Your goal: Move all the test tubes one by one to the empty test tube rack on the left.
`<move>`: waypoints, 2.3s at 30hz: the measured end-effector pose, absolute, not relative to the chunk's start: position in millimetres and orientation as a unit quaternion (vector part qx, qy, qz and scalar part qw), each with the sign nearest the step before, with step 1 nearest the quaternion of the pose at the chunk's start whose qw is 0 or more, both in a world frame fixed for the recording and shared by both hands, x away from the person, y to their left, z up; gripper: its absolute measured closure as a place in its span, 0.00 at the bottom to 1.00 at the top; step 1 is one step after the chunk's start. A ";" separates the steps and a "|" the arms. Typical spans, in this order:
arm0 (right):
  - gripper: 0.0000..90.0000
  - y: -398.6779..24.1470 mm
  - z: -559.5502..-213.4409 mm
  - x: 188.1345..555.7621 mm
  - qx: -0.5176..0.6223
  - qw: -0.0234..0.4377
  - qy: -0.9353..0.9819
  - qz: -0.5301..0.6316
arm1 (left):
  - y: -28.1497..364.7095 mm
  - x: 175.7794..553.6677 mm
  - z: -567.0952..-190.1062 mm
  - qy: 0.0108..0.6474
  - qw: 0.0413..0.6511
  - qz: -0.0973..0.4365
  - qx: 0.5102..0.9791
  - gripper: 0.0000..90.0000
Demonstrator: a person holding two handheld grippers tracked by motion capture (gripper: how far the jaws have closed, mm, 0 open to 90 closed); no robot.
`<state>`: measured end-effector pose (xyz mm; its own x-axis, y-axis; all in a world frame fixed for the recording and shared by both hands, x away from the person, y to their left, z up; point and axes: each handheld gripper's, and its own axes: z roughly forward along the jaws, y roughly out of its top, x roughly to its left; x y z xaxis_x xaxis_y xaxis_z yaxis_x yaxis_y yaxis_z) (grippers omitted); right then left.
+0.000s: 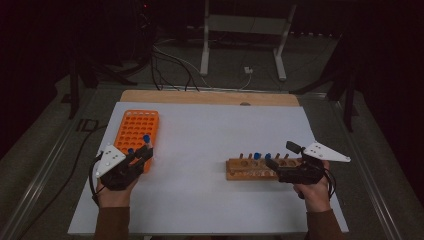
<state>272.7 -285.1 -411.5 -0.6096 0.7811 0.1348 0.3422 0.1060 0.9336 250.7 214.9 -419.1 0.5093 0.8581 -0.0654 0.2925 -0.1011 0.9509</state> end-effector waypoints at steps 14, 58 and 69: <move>0.01 -291.3 -409.9 271.8 0.398 0.208 0.708 0.545 | 256.2 242.9 -425.5 0.465 0.502 0.300 0.664 0.86; 0.01 -288.9 -410.4 270.8 0.389 0.202 0.714 0.546 | 262.1 274.4 -484.7 0.525 0.371 0.279 0.714 0.87; 0.01 -289.0 -411.1 271.2 0.391 0.202 0.714 0.544 | 265.7 271.0 -488.4 0.535 0.368 0.264 0.714 0.85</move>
<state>271.2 -289.0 -411.1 -0.6132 0.7779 0.1369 0.3383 0.1021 0.9355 271.0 265.7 -488.4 0.2896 0.9570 -0.0177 0.5686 -0.1571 0.8075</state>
